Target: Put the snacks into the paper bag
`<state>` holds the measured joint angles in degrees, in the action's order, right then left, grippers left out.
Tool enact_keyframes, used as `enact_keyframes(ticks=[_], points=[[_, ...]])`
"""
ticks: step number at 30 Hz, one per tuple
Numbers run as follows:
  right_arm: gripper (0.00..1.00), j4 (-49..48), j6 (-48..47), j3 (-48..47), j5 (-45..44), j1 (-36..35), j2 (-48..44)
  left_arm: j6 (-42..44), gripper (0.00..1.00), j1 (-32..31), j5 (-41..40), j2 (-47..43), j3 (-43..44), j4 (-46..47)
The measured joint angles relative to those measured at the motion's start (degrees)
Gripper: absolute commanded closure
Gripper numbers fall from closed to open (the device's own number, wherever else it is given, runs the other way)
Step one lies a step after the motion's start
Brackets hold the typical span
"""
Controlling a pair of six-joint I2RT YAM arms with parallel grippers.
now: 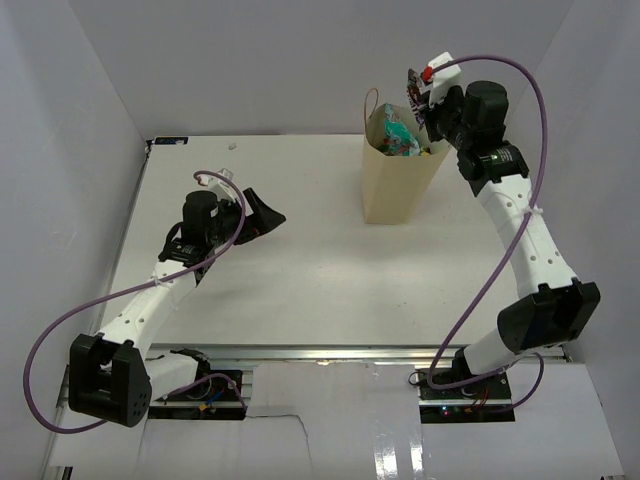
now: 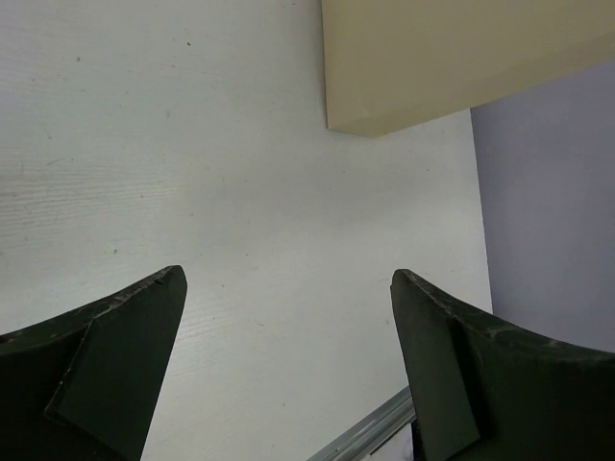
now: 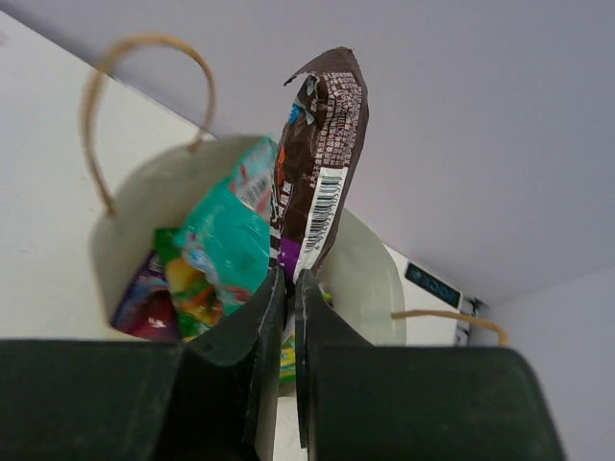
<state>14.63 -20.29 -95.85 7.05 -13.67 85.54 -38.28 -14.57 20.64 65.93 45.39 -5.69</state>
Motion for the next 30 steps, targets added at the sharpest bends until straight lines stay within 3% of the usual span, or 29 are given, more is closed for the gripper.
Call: enact_keyframes(ticks=[3, 9, 14, 17, 30], points=[[0.92, -0.33, -3.56, 1.46, -4.83, 0.13, 3.78, 0.35, 0.02, 0.17, -0.98, 0.0, 0.0, -1.18], [0.92, -0.55, -7.85, 7.19, -6.54, 0.15, 4.37, 0.57, 0.02, 0.46, -1.88, -0.07, 0.0, -1.84], [0.6, -1.36, -9.31, 8.35, -5.51, 0.07, 4.22, 0.59, 0.02, 0.83, -1.86, -0.07, 0.0, -1.81], [0.53, -1.53, -9.84, 8.87, -4.44, 0.07, 3.96, 0.59, 0.02, 0.92, -1.84, -0.07, 0.0, -1.81], [0.52, -1.57, -9.16, 9.51, -2.38, 0.04, 3.37, 0.61, 0.02, 1.09, -1.81, -0.07, 0.0, -1.81]])
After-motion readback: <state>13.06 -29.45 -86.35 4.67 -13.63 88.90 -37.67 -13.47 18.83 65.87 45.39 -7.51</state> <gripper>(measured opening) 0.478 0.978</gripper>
